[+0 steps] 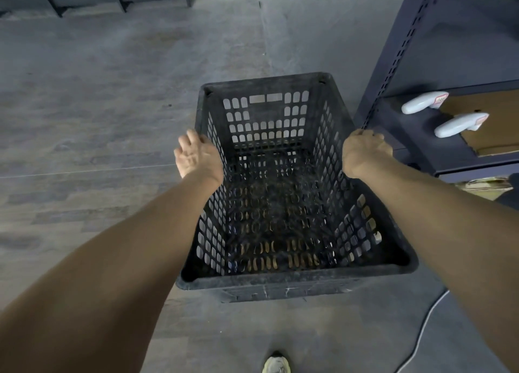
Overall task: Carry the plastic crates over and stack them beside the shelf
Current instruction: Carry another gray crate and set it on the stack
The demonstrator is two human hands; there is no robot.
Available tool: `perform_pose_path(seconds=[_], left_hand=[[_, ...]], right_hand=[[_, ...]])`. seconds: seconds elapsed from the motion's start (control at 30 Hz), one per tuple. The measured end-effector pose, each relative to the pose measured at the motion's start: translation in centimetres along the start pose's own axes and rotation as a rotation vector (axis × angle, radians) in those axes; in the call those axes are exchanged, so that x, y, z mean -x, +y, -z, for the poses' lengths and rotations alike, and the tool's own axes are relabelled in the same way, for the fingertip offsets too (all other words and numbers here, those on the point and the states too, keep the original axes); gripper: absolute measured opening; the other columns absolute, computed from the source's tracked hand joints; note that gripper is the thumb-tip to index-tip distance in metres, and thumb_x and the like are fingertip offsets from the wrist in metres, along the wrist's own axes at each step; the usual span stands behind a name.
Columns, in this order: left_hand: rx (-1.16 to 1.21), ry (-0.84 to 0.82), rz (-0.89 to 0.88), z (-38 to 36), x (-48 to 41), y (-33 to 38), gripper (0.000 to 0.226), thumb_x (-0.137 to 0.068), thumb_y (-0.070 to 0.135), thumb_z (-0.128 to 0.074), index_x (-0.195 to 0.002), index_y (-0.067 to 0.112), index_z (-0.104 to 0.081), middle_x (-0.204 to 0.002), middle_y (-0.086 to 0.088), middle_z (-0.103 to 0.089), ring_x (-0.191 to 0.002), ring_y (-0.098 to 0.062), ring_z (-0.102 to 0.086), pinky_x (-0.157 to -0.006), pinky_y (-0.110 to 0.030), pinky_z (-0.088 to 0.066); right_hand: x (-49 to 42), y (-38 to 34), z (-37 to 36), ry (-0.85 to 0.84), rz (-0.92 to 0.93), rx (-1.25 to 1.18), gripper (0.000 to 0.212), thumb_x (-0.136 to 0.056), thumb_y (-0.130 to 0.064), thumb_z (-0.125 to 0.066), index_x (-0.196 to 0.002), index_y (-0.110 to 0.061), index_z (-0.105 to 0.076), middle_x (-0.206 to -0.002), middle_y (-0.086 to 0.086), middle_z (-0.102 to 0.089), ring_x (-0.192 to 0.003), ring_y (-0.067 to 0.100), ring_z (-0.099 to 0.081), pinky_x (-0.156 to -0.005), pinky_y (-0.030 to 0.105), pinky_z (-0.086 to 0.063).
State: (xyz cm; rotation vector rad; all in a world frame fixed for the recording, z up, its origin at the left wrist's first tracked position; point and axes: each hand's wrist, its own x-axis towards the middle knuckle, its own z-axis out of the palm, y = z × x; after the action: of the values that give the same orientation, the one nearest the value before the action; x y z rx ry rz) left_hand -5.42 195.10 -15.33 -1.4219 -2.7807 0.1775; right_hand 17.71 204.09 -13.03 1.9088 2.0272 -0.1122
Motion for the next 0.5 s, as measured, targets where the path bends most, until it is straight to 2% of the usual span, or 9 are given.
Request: perform_pose_path(seconds=[0.07, 0.13, 0.23, 0.3, 0.33, 0.4, 0.43, 0.5], left_hand=[[0.005, -0.016, -0.053, 0.0, 1.8, 0.4, 0.057, -0.076, -0.001, -0.066, -0.131, 0.002, -0.049, -0.135, -0.015, -0.035, -0.12, -0.028, -0.038, -0.106, -0.038, -0.039], [0.002, -0.019, -0.131, -0.2, 3.9, 0.6, 0.048, -0.078, 0.002, -0.066, -0.125, 0.005, -0.056, -0.132, -0.013, -0.04, -0.122, -0.028, -0.039, -0.108, -0.039, -0.036], [0.165, -0.077, -0.206, -1.0, 7.4, 1.1, 0.037, -0.085, 0.011, -0.062, -0.122, 0.008, -0.06, -0.127, -0.01, -0.047, -0.12, -0.026, -0.043, -0.104, -0.037, -0.04], [0.383, -0.213, -0.247, -1.2, 9.7, 1.7, 0.024, -0.092, 0.022, -0.057, -0.111, 0.009, -0.064, -0.116, -0.009, -0.057, -0.11, -0.025, -0.054, -0.09, -0.033, -0.049], [0.504, -0.309, -0.269, -1.1, 11.1, 2.0, 0.022, -0.094, 0.027, -0.055, -0.099, 0.01, -0.066, -0.103, -0.008, -0.063, -0.099, -0.025, -0.06, -0.08, -0.032, -0.05], [0.702, -0.468, -0.311, -0.8, 13.7, 2.4, 0.026, -0.096, 0.034, -0.052, -0.083, 0.014, -0.063, -0.078, -0.002, -0.06, -0.083, -0.024, -0.061, -0.068, -0.027, -0.044], [0.746, -0.513, -0.333, -0.6, 14.8, 2.3, 0.027, -0.096, 0.036, -0.051, -0.083, 0.016, -0.063, -0.074, 0.001, -0.057, -0.079, -0.022, -0.058, -0.067, -0.025, -0.041], [0.729, -0.561, -0.398, -0.2, 16.5, 1.9, 0.033, -0.094, 0.044, -0.051, -0.096, 0.015, -0.067, -0.076, 0.003, -0.058, -0.08, -0.016, -0.056, -0.065, -0.024, -0.041]], right_hand=[[1.3, -0.1, -0.4, 0.045, 0.053, 0.07, 0.077, -0.081, -0.011, -0.069, -0.146, 0.001, -0.027, -0.143, 0.022, -0.033, -0.13, 0.036, -0.036, -0.102, 0.043, -0.039], [2.9, -0.3, -0.6, 0.086, 0.123, 0.095, 0.063, -0.084, -0.013, -0.065, -0.141, -0.003, -0.038, -0.141, 0.02, -0.034, -0.128, 0.035, -0.037, -0.104, 0.044, -0.037], [5.4, -0.7, -1.5, 0.108, 0.274, 0.021, 0.037, -0.087, -0.017, -0.061, -0.122, -0.005, -0.057, -0.121, 0.014, -0.053, -0.11, 0.03, -0.051, -0.096, 0.042, -0.044], [7.1, -0.9, -2.5, -0.038, 0.401, -0.154, 0.026, -0.089, -0.021, -0.057, -0.107, -0.005, -0.066, -0.104, 0.01, -0.065, -0.093, 0.027, -0.061, -0.088, 0.037, -0.052], [8.0, -0.8, -3.1, -0.149, 0.445, -0.239, 0.027, -0.09, -0.024, -0.056, -0.1, -0.003, -0.068, -0.1, 0.01, -0.068, -0.089, 0.028, -0.064, -0.085, 0.037, -0.054], [10.1, -0.1, -3.8, -0.315, 0.511, -0.357, 0.036, -0.09, -0.033, -0.056, -0.084, 0.001, -0.067, -0.085, 0.013, -0.067, -0.081, 0.029, -0.063, -0.075, 0.034, -0.05], [11.2, 0.5, -4.2, -0.359, 0.535, -0.386, 0.039, -0.089, -0.038, -0.055, -0.077, -0.003, -0.064, -0.078, 0.011, -0.061, -0.077, 0.027, -0.059, -0.07, 0.032, -0.045], [13.1, 1.8, -4.8, -0.406, 0.556, -0.4, 0.043, -0.087, -0.053, -0.053, -0.081, -0.012, -0.066, -0.086, 0.006, -0.061, -0.086, 0.024, -0.057, -0.077, 0.032, -0.043]])
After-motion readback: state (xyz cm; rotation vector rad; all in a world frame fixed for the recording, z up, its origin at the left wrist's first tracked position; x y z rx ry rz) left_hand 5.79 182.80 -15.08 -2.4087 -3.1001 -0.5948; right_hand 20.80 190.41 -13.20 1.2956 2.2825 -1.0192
